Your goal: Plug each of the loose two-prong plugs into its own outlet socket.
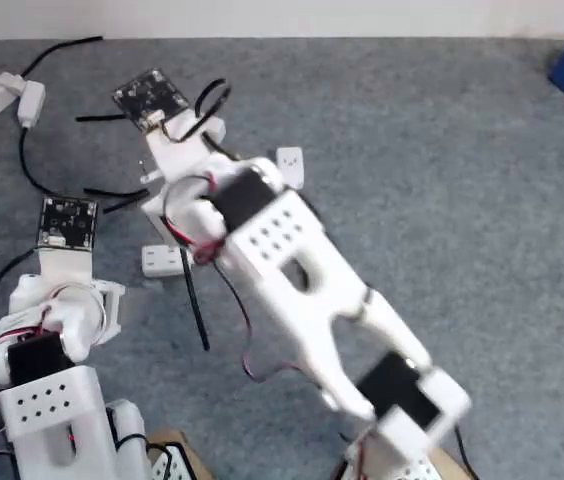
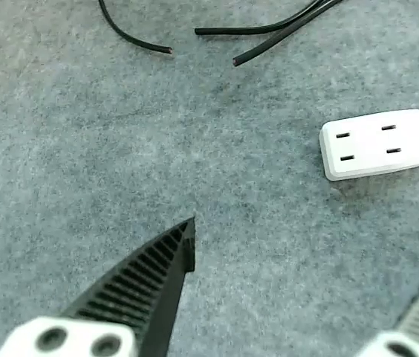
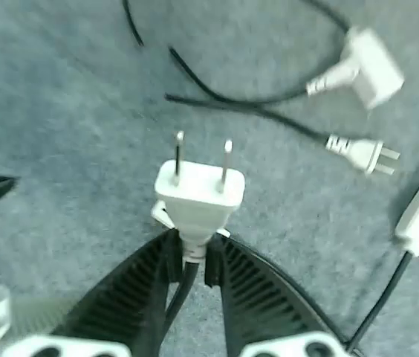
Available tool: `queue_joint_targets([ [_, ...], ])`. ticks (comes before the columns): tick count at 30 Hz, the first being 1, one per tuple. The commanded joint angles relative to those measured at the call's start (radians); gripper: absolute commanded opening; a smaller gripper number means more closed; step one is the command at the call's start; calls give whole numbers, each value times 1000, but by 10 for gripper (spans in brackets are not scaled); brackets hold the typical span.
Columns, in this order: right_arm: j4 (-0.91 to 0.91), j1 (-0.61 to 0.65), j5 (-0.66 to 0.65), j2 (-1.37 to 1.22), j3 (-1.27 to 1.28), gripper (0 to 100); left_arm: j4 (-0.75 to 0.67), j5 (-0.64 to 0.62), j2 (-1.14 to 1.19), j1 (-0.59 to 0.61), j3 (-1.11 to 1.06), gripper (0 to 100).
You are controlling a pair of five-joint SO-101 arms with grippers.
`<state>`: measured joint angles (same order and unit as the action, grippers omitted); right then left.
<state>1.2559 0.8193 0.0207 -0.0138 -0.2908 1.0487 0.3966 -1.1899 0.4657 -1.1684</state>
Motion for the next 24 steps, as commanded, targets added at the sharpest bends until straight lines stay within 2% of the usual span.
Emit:
queue_joint_targets([
  [1,-44,-30,-41,193,134,9,-8,8,-15,12,116,457],
  [3,-124,-45,-43,245,343,9,-6,8,-15,12,162,457],
  [8,-568,-44,-43,455,1015,9,2,9,-15,12,232,459],
  [10,-688,-41,-44,578,1216,7,41,32,-15,2,228,460],
  [15,-704,-41,-48,780,1320,7,86,29,-13,-84,219,461],
  [19,-708,-19,-49,806,1323,7,175,-11,-13,-214,268,461],
  [24,-759,42,-48,803,1326,7,270,-68,-13,-309,375,461],
])
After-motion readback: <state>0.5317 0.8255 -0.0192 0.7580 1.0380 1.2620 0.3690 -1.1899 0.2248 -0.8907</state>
